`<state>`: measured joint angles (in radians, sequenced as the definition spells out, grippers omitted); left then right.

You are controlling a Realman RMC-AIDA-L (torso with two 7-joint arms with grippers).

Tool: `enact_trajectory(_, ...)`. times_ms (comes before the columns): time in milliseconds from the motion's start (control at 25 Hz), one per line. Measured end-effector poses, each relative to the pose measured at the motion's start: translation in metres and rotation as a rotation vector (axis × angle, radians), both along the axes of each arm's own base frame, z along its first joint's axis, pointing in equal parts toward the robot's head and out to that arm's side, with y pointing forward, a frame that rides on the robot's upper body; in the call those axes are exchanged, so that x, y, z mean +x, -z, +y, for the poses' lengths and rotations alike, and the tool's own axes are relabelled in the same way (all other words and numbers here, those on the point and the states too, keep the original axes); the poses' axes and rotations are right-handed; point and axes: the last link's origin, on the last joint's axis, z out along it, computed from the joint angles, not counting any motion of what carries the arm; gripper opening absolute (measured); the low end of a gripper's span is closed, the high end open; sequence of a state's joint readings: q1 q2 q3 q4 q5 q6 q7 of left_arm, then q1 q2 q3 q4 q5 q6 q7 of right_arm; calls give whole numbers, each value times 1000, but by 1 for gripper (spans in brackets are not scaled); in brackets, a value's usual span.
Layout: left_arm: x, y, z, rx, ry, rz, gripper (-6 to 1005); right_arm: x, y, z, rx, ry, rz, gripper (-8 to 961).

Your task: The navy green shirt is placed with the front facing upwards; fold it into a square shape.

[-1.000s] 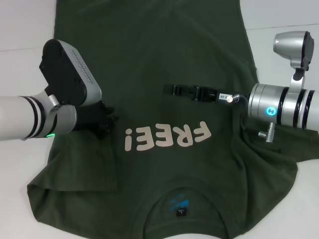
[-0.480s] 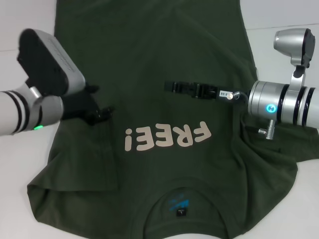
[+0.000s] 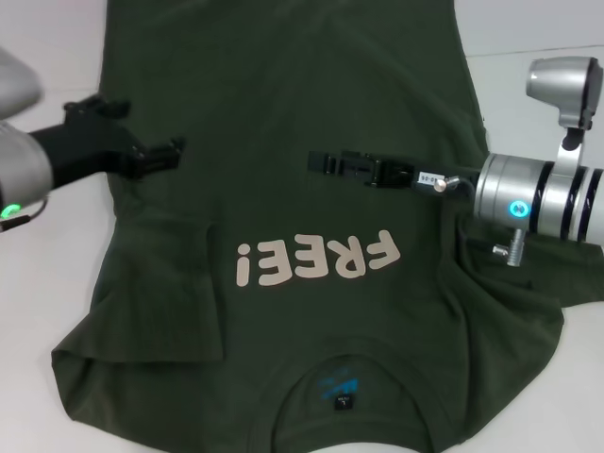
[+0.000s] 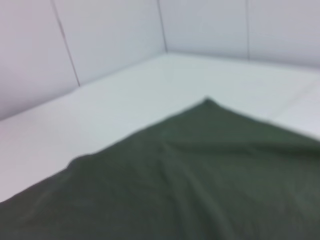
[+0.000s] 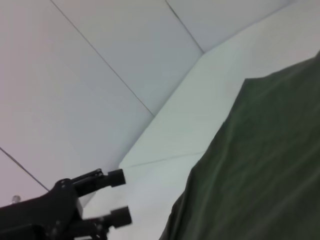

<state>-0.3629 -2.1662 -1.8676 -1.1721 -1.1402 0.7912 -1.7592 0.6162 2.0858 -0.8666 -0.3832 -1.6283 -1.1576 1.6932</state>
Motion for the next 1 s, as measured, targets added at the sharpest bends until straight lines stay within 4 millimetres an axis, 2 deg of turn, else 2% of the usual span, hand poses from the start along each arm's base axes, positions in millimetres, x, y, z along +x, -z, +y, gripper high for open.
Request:
enact_trajectory(160, -8, -18, -7, 22, -8, -149, 878, 2, -3, -2, 19, -6, 9, 862)
enact_trajectory(400, -19, -35, -24, 37, 10, -362, 877, 6, -7, -4, 42, -22, 1, 915)
enact_trajectory(760, -42, -34, -59, 29, 92, -624, 880, 13, -27, -15, 120, -109, 23, 918)
enact_trajectory(1000, -46, -29, -72, -22, 88, -689, 883, 27, -41, -24, 91, -80, 38, 920)
